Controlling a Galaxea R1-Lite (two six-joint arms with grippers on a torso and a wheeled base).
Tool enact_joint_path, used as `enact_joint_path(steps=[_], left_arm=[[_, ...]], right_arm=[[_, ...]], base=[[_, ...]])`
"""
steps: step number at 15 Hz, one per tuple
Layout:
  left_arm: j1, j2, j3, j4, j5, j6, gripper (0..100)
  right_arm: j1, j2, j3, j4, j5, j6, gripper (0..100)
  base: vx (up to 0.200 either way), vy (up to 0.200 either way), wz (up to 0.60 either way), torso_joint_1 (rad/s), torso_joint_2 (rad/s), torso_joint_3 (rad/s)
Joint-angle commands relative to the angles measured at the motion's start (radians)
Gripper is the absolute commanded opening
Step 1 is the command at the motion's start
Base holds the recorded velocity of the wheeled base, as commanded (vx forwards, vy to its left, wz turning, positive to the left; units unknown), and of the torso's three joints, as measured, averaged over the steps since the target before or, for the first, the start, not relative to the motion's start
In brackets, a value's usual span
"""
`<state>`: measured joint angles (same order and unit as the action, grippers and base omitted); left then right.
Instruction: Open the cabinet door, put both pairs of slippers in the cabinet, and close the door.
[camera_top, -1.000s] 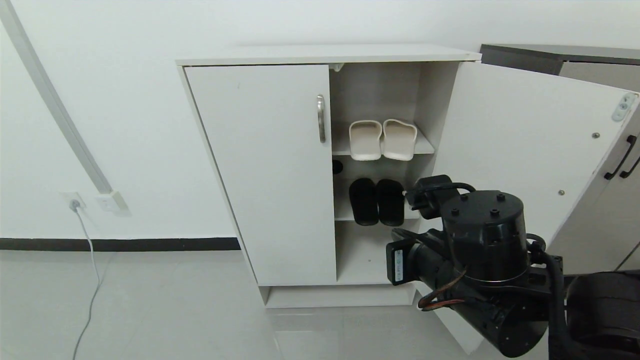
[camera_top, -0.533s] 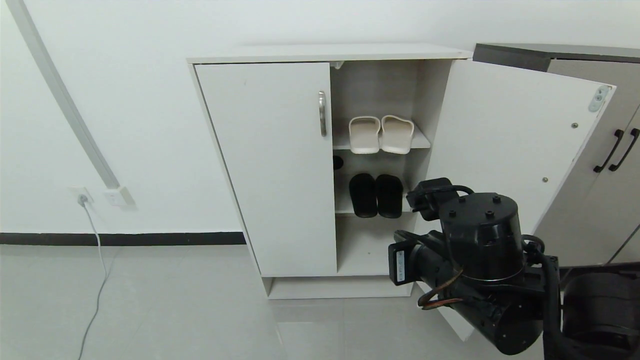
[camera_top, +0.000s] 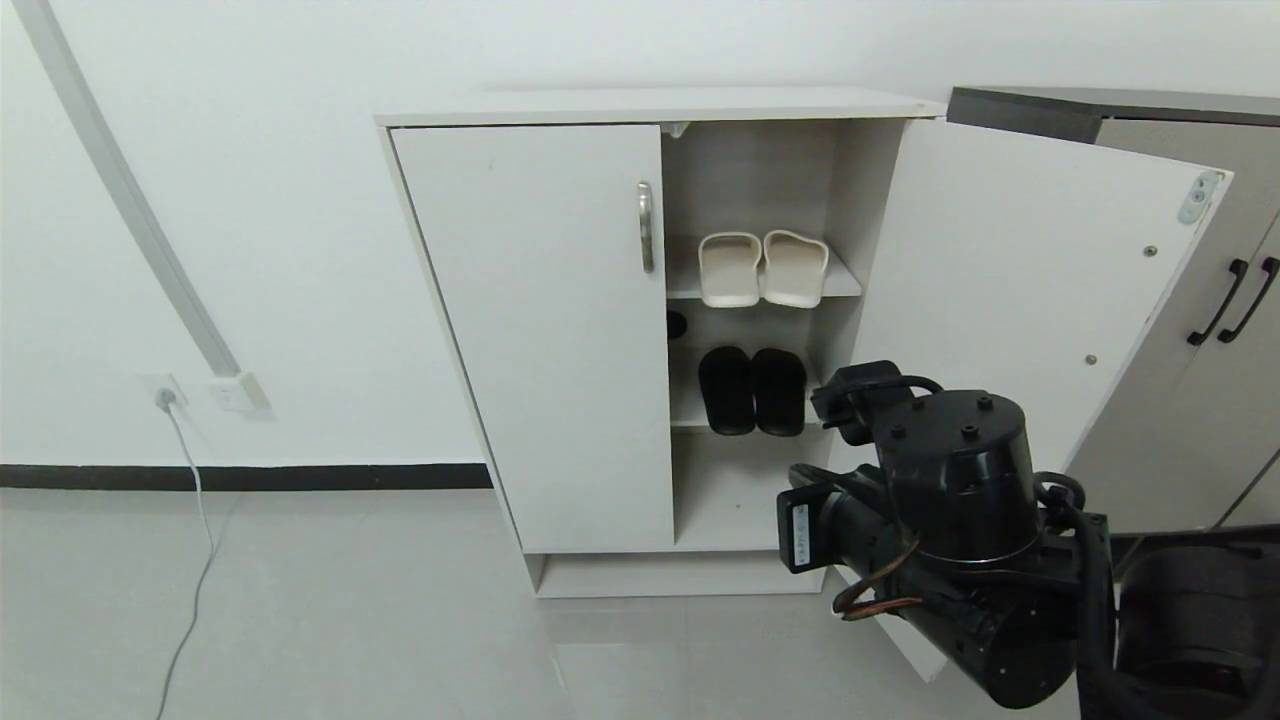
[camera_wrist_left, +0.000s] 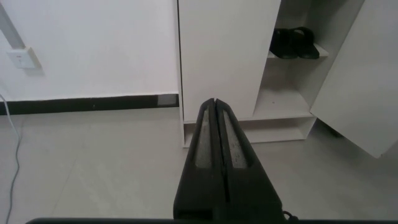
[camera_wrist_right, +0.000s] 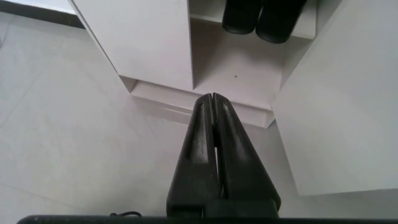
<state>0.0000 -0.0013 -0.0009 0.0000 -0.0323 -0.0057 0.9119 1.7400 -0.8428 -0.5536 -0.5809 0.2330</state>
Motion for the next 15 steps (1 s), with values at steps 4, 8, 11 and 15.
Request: enact_joint_path(steps=[4, 8, 11, 15], left_arm=[[0.000, 0.001, 0.001, 0.000, 0.000, 0.000, 0], [0.000, 0.001, -0.001, 0.000, 0.000, 0.000, 0], [0.000, 0.001, -0.001, 0.000, 0.000, 0.000, 0], [0.000, 0.001, -0.001, 0.000, 0.000, 0.000, 0]], right_arm=[[-0.005, 0.010, 0.007, 0.000, 0.001, -0.001, 0], [-0.015, 0.019, 0.007, 0.000, 0.001, 0.000, 0], [-0.021, 0.030, 0.007, -0.002, 0.001, 0.000, 0], [-0.022, 0.032, 0.007, -0.002, 0.001, 0.000, 0]], base=[[0.000, 0.000, 0.00, 0.000, 0.00, 0.000], [0.000, 0.000, 0.00, 0.000, 0.00, 0.000], [0.000, 0.000, 0.00, 0.001, -0.07, -0.074], [0.000, 0.000, 0.00, 0.027, -0.32, -0.350]])
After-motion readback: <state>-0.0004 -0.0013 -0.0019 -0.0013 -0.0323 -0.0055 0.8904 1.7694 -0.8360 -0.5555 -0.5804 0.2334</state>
